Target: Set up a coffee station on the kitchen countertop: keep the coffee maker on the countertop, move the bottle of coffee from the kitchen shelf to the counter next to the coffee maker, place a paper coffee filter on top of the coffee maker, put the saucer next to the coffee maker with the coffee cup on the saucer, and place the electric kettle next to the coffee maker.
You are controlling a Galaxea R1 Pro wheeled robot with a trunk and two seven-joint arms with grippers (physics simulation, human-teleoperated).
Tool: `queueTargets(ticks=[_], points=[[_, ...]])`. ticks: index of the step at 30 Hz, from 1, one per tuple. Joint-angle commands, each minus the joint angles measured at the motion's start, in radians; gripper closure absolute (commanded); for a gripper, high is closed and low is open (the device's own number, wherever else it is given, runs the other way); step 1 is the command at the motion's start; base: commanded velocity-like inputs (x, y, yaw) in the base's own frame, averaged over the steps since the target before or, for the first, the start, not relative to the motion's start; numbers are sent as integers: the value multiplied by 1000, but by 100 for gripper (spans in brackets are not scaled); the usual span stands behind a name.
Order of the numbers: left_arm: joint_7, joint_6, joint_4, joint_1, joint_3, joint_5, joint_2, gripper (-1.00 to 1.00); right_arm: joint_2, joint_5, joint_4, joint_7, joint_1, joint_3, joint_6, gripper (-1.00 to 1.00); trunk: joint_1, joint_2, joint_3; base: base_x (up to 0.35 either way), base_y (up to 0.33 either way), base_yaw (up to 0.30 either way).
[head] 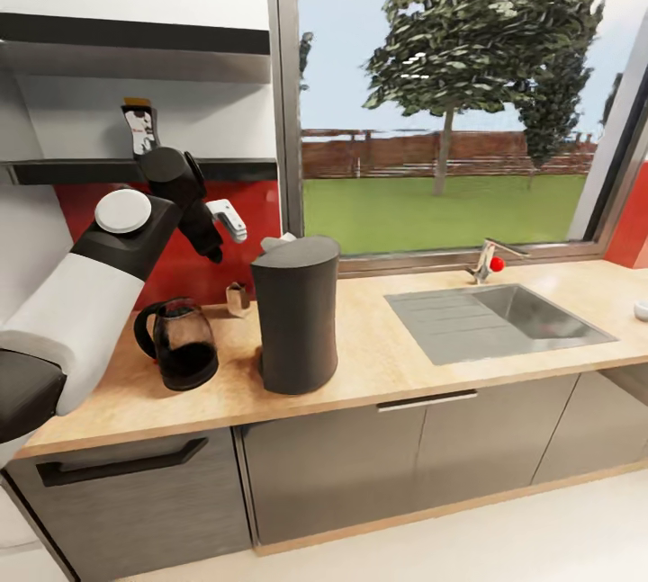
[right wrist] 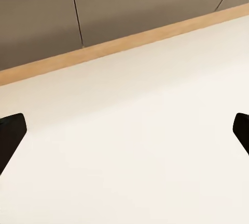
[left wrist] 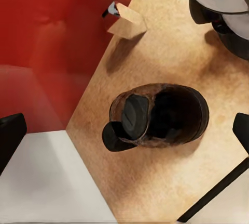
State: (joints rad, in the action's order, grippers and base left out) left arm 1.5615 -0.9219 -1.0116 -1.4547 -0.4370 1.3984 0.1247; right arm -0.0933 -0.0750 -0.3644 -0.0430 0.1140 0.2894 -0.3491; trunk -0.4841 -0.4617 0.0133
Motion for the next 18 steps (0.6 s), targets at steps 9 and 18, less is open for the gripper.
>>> queueTargets(ticks=[9, 18], points=[[9, -13, -2, 0, 0, 8, 1, -100, 0, -8, 1, -4, 1, 8, -3, -100, 0, -1, 1, 0, 0, 18], [9, -23, -2, 0, 5, 4, -1, -100, 0, -9, 0, -6, 1, 4, -4, -100, 0, -1, 1, -1, 0, 0]])
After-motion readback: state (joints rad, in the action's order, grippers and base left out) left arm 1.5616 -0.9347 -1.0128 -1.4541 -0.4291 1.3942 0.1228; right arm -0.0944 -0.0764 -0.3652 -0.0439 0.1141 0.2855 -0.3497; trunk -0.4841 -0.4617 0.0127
